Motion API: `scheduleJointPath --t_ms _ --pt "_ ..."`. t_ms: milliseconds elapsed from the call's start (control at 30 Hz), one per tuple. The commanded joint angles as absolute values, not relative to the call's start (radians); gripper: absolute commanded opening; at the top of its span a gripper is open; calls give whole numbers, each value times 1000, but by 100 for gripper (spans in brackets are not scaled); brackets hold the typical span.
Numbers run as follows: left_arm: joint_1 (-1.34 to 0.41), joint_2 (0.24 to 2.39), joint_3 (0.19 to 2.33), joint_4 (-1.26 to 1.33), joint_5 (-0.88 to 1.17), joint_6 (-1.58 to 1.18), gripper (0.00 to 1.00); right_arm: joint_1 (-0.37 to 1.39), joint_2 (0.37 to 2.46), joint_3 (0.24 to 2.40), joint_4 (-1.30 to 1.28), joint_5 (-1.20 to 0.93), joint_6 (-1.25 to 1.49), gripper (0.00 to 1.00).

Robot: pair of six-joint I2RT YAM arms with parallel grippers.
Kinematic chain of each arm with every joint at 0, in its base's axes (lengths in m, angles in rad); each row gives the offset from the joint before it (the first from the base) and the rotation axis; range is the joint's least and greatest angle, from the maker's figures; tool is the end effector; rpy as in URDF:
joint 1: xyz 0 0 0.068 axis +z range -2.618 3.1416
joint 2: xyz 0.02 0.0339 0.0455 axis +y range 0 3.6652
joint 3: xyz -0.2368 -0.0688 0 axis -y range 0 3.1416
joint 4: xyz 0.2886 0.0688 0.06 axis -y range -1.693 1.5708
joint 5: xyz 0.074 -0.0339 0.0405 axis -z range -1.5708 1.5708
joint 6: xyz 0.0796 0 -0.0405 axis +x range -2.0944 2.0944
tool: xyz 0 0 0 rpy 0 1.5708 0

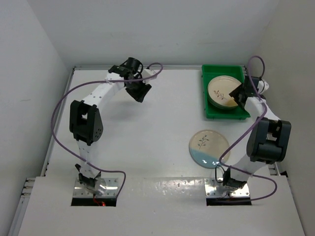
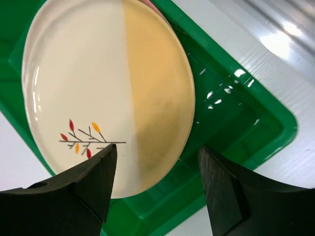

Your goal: Place the plates into the plastic bin on the countertop

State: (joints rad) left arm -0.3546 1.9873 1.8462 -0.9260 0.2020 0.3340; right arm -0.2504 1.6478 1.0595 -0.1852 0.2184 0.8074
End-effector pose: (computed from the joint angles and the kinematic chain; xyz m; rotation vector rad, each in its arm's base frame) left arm 0.4477 -0.1828 0.2158 0.9514 2.4502 -0.2732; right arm 0.4028 -0.1208 0.1334 1.2626 1.9481 0.0241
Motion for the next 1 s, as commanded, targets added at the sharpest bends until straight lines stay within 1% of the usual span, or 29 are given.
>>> scheduleJointPath --t_ms 0,33,100,133,200,233,300,333,367,433,467,500,667,733,767,867,900,967 --pt "-431 1944 1845 -916 239 368 58 -200 1599 1105 -324 383 634 66" --pt "-452 1953 1858 -916 273 368 62 -186 1568 1091 -316 402 614 68" --pt "-535 1985 1882 -916 322 368 63 -161 1508 1019 -302 426 609 69" --pt "-564 2000 1891 -916 368 368 65 -150 1441 999 -293 434 614 70" --pt "-650 2061 1916 -904 406 347 66 -143 1393 909 -272 417 626 68" --pt "-675 2086 1925 -894 438 347 68 -141 1328 890 -261 370 630 64" --pt "-742 2137 1957 -864 477 313 68 -137 1280 821 -265 307 637 61" --pt "-761 2187 1971 -851 509 281 68 -129 1199 807 -270 293 644 59" --pt "-781 2215 2006 -839 520 262 69 -117 1168 754 -270 263 646 59" --pt "-840 2294 2051 -821 520 226 73 -95 1061 726 -279 259 655 59" --pt "-857 2315 2090 -821 520 215 73 -89 1042 700 -300 253 657 59" --pt "-874 2333 2103 -795 520 200 75 -86 1004 693 -314 250 654 59" --pt "-920 2425 2158 -747 367 104 76 -49 916 683 -417 247 647 59" --pt "-931 2450 2158 -747 313 92 74 -41 894 664 -433 265 653 59" --pt "-931 2460 2139 -747 313 92 71 -40 861 658 -437 265 652 59" --pt "-945 2461 2057 -747 370 83 63 -40 818 641 -445 291 657 59" --pt "-960 2451 2039 -747 370 95 56 -40 798 641 -451 304 654 59" --pt "-974 2451 1996 -747 370 104 47 -40 790 652 -453 308 637 59"
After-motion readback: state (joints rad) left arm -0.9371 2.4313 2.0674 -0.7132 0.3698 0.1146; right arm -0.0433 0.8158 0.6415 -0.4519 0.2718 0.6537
